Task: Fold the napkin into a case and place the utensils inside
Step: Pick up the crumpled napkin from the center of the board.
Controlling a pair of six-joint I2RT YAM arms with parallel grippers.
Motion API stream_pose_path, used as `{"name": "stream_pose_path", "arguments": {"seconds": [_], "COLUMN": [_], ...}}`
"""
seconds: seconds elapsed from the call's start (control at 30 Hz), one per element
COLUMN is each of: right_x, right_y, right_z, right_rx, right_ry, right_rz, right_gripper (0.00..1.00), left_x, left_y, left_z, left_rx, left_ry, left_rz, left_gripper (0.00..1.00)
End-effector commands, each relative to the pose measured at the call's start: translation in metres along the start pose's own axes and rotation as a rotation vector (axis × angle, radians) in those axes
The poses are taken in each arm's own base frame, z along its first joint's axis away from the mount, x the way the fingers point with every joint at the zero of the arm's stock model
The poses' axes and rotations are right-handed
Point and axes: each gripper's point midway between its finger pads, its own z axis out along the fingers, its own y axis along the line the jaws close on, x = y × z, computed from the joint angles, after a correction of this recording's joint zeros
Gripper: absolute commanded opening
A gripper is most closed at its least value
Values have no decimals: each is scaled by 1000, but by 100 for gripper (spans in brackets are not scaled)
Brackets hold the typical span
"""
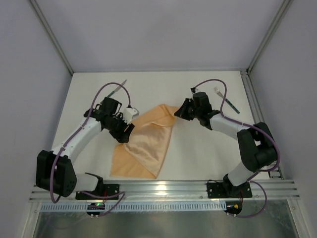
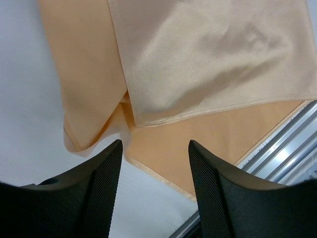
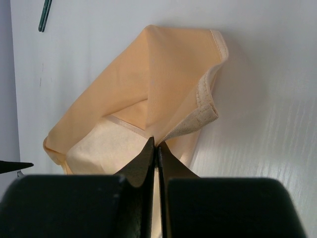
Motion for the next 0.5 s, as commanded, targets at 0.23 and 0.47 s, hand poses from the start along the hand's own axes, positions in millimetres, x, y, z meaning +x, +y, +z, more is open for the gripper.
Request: {"name": "stream_pose_path", "arguments": {"seconds": [0.23,0.47], "right_x": [-25,-26], "right_y": [15,15], "right_z": [-4,-4], "right_rx": [-33,-34], "right_ry": [-81,-82], "right_rz": [-34,-38], "right_gripper": [4,4], "left_x": [17,18], "left_y": [29,17], "left_z": [46,67], "left_rx": [-152,-38], "left_ry": [178,184], "left_rz": [-119,-128], "left_gripper": [56,53]}}
